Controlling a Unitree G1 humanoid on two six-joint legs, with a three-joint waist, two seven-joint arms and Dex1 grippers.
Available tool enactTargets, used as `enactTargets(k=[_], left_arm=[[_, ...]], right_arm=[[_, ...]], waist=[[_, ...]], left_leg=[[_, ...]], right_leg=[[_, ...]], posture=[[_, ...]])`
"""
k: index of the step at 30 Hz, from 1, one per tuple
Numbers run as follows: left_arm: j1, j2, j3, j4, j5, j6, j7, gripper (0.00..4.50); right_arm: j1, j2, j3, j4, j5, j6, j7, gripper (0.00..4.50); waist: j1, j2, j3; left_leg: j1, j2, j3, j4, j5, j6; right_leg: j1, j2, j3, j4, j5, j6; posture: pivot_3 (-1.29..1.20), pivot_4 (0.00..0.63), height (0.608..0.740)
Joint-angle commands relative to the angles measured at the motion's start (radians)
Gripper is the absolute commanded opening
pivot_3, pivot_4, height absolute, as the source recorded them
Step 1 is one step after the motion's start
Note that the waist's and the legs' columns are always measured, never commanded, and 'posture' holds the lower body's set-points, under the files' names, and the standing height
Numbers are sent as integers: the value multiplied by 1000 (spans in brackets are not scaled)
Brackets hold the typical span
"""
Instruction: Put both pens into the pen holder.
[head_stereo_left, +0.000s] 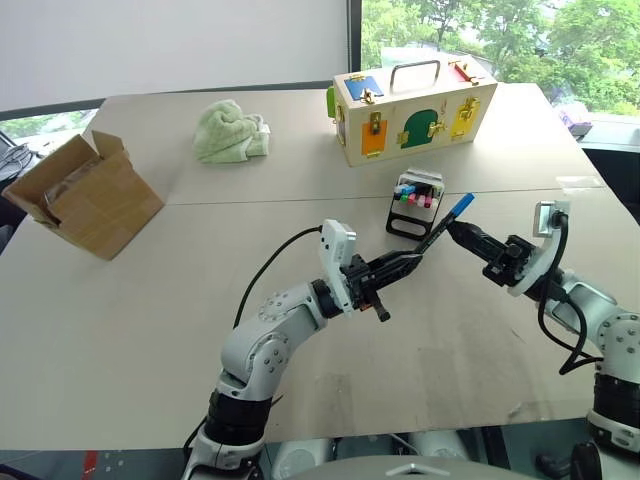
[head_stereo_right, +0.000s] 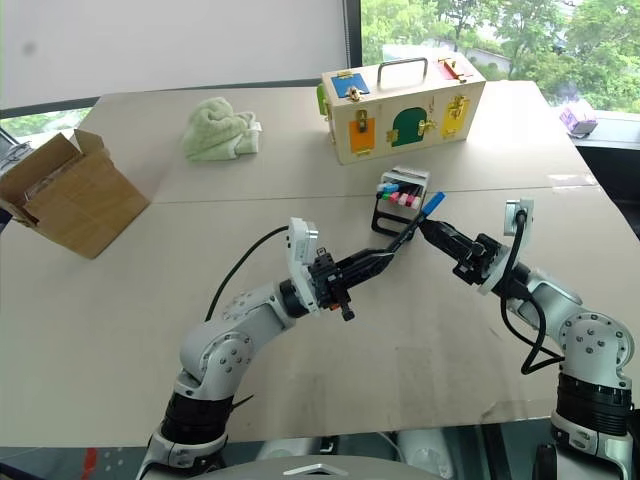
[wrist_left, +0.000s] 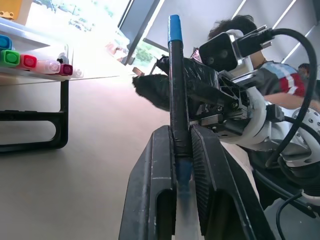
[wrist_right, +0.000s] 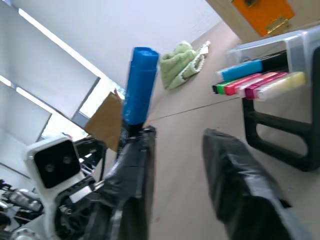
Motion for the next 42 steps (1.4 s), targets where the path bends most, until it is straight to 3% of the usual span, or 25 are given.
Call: enactTargets(k=[1,10,15,27,33,36,37,42], left_arm=[[-8,-5,-15,1,-4,-6,7,0],[-10,-15,-6,7,-17,-10,21,0],[-9,-16,-14,11,-13,-15,18,0],[-12,-11,-37,19,2,-29,20,0],[-14,-5,-45,29,21,-36,42,0],[-12,-7,-41,33,15,-27,48,0],[-11,-2,-43,34,29,-33,53,993],[6,16,-34,11,100,-57,119,3014]], right_arm=[[-1,-25,-10,-58,43,-9,6,359],[75,-101,6,-66,33,-16,103,359],[49,-93,13,-63,45,-20,78,2543],[-43,-58,66,-69,55,-33,-9,2543],[-23,-65,69,-83,73,-36,4,126],[-20,-65,76,-79,53,-48,-3,104],[-18,-67,91,-81,0,-73,2,104],[-18,-99,102,-102,-137,-162,49,104]], waist=[[0,0,0],[-1,0,0],[-1,0,0],[0,0,0],[0,0,0],[-1,0,0],[-1,0,0],[0,0,0]], left_leg=[[0,0,0,0,0,0],[0,0,0,0,0,0],[0,0,0,0,0,0],[0,0,0,0,0,0],[0,0,0,0,0,0],[0,0,0,0,0,0],[0,0,0,0,0,0],[0,0,0,0,0,0]], right_leg=[[0,0,0,0,0,0],[0,0,0,0,0,0],[0,1,0,0,0,0],[0,0,1,0,0,0],[0,0,1,0,0,0],[0,0,0,0,0,0],[0,0,0,0,0,0],[0,1,0,0,0,0]], posture=[[0,150,740],[0,150,740],[0,150,740],[0,150,740],[0,150,740],[0,150,740],[0,150,740],[0,150,740]])
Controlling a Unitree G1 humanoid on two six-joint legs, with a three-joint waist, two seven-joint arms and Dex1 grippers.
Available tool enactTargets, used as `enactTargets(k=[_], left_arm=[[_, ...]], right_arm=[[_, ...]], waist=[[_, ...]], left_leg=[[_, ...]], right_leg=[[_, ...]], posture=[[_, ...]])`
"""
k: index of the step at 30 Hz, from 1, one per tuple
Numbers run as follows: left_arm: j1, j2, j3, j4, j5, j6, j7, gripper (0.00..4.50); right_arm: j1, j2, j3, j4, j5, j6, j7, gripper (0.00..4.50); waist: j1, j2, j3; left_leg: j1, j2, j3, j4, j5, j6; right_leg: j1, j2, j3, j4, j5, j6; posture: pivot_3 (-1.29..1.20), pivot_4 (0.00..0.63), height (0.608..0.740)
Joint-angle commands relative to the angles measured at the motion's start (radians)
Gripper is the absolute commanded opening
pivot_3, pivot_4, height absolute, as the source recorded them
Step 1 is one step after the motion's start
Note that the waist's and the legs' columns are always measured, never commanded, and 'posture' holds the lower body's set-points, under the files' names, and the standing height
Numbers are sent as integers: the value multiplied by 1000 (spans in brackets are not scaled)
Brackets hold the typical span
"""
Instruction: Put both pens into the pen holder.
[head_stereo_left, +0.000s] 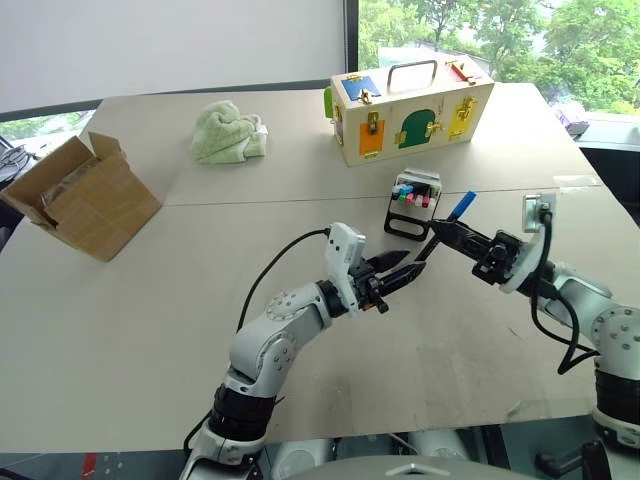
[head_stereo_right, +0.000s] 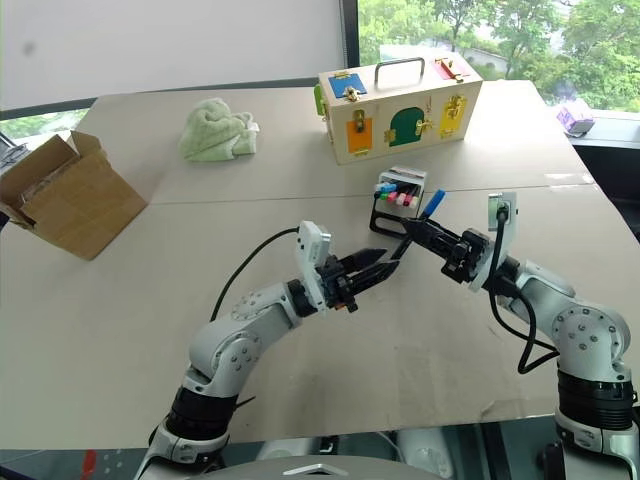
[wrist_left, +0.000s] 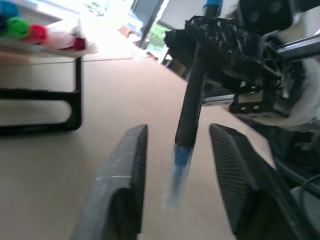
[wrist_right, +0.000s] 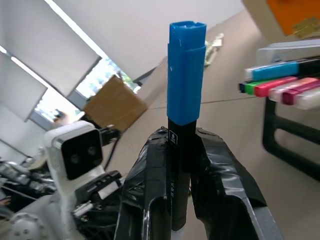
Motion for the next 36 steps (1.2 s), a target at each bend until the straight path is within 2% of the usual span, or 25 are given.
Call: enactTargets(k=[1,4,7,8,12,18,22,27,36], left_arm=[[33,11,20,-72,18,-23,37,3014],[94,81,43,-188,44,18,88,3014],[123,111,102,-262,15,14,112,3014],[123,120,123,-280,-2,28,119,3014],[110,229,113,-278,134,9,143,3014],[76,233,129,-311,184,52,226,3014],[69,226,125,-356,183,73,243,3014],[83,247,137,-392,177,125,244,3014],[83,261,117,-378,156,128,196,3014]], right_arm=[[-15,-46,-31,-61,-61,-81,57,104],[-134,-70,-37,-89,-141,-159,26,104],[-214,-78,20,-105,-258,-227,21,104],[-233,-81,52,-105,-324,-266,26,104],[-327,-31,195,-37,-638,-491,-24,104],[-334,11,309,82,-919,-784,-6,104],[-339,29,321,144,-955,-858,35,104],[-304,16,328,115,-942,-872,125,104],[-271,30,350,149,-1032,-944,142,104]], waist=[[0,0,0],[-10,1,1],[-6,1,1],[-3,1,1],[-1,2,1],[2,1,2],[-1,1,2],[-2,1,2],[-2,1,2]], left_leg=[[0,0,0,0,0,0],[0,0,1,0,0,0],[1,1,1,-1,0,0],[1,1,0,-1,0,0],[1,0,0,-1,0,-1],[0,-1,0,-1,1,-1],[0,-1,0,-1,1,-1],[0,0,0,-2,1,-1],[1,0,0,-1,1,-1]], right_leg=[[0,0,0,0,0,0],[-1,0,2,-1,0,0],[-2,1,2,2,0,0],[-2,1,1,2,0,0],[-2,0,1,2,0,0],[-2,-1,0,-1,0,0],[-2,-1,1,-1,0,0],[-2,0,1,0,0,0],[-2,0,1,0,0,0]], posture=[[0,150,740],[0,150,740],[0,150,740],[0,150,740],[0,150,740],[0,150,740],[0,150,740],[0,150,740],[0,150,740]])
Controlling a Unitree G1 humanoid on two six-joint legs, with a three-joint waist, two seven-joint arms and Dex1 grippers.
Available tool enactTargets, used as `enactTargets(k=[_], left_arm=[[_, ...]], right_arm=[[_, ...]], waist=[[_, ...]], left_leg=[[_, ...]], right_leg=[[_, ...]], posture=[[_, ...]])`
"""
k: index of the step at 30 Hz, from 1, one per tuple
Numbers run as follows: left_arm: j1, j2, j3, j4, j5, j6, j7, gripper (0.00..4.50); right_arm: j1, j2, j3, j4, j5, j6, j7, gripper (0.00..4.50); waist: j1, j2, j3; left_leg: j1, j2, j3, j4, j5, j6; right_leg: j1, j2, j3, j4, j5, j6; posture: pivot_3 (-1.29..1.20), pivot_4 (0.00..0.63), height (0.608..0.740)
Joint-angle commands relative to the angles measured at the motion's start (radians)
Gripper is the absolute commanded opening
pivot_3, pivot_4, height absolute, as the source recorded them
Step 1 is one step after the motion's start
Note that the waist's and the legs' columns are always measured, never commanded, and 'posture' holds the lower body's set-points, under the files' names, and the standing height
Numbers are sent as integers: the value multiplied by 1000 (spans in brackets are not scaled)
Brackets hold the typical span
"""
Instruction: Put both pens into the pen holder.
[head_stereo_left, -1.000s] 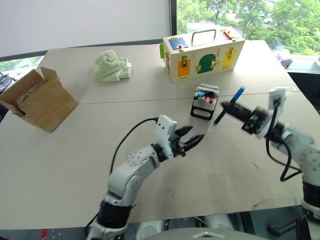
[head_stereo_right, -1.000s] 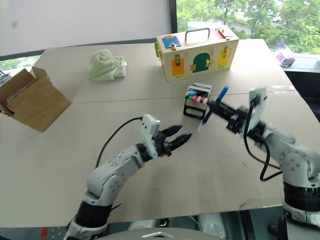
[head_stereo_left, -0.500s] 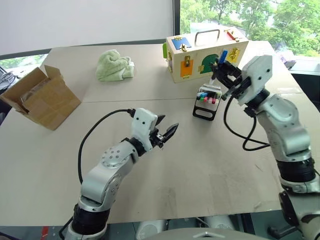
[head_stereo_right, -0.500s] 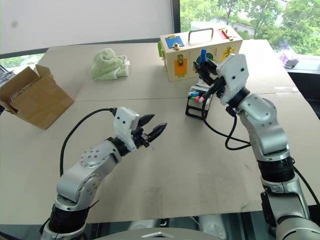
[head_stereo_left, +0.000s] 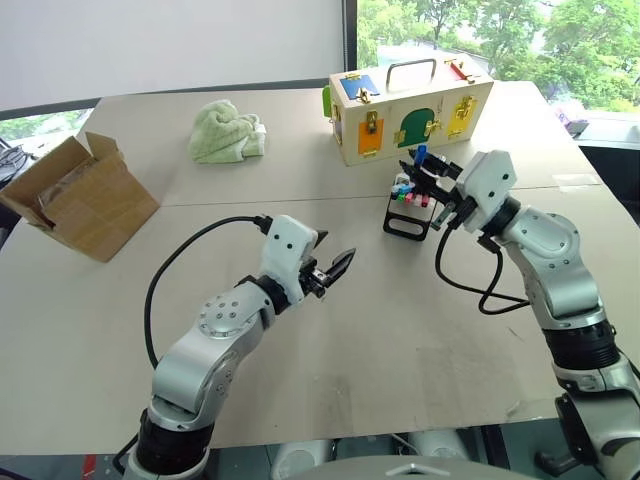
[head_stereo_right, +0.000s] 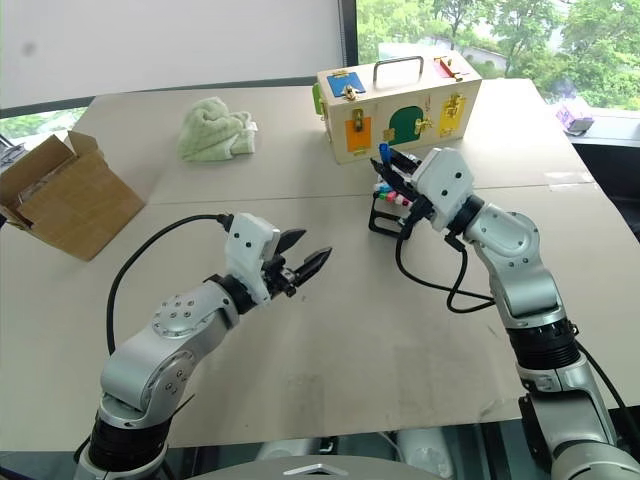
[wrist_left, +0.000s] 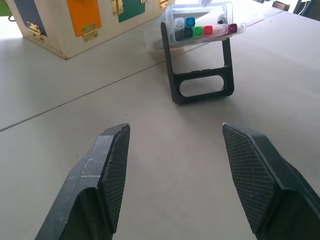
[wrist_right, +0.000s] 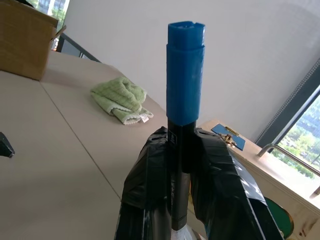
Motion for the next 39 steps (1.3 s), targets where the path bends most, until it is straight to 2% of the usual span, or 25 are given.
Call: enactTargets(k=[1,9,10,12,13,16,19,23,25,27,33,39], left_arm=[[-3,2,-2,-33,-19,-30,-34,3014],[-19,-13,12,-35,-50,-62,-78,3014],[-21,-12,11,-35,-49,-65,-81,3064],[-21,-13,11,-34,-49,-75,-86,3064],[-21,-13,11,-33,-50,-78,-87,3064],[-18,-16,11,-37,-44,-105,-90,3064],[-8,-18,7,-41,-41,-126,-88,3064],[47,-21,19,-48,-35,-147,-71,3064],[152,-8,44,-69,-25,-190,-77,3064],[262,8,66,-85,-2,-237,-80,3064],[546,28,115,-61,102,-425,-89,3064],[696,30,108,-51,126,-516,-117,3064]], right_arm=[[-5,8,-2,0,-42,-67,-10,104],[-21,37,-1,137,-120,-175,-26,104],[-26,37,0,158,-133,-194,-28,889],[-37,41,-9,196,-143,-216,-35,1280],[-41,43,-13,207,-145,-223,-37,1958],[-40,36,-25,218,-145,-242,-39,2994],[-32,26,-33,199,-130,-230,-23,4314],[-17,12,-54,96,-13,-113,42,4415],[34,0,-78,-14,170,53,100,4415],[107,-20,-86,-86,281,181,143,4415],[332,-105,-54,-24,279,167,320,4415],[400,-111,-73,154,217,6,403,4415]], waist=[[0,0,0],[0,0,0],[0,0,0],[-1,0,0],[-1,0,0],[-1,0,0],[-1,0,0],[-2,0,0],[-2,0,0],[-1,0,0],[6,1,1],[1,2,1]], left_leg=[[0,0,0,0,0,0],[0,0,0,0,0,0],[0,0,0,0,0,0],[0,0,0,0,0,0],[0,0,0,0,0,0],[0,0,0,0,0,0],[0,0,0,0,0,-1],[0,0,0,0,0,-1],[0,0,0,0,0,-1],[0,1,0,-1,0,0],[0,0,0,-1,-1,2],[4,1,0,-1,-3,5]], right_leg=[[0,0,0,0,0,0],[0,0,0,0,0,0],[0,0,0,0,0,0],[0,0,0,0,0,0],[0,0,0,0,0,0],[0,0,0,0,0,0],[0,0,0,0,0,0],[0,0,0,0,0,0],[0,0,0,0,0,0],[0,0,1,-2,0,0],[1,-2,0,-3,0,0],[4,-2,0,-1,1,-2]], posture=[[0,150,740],[0,150,740],[0,150,740],[0,150,740],[0,150,740],[0,150,740],[0,150,740],[0,150,740],[0,150,740],[0,150,740],[0,150,740],[0,150,740]])
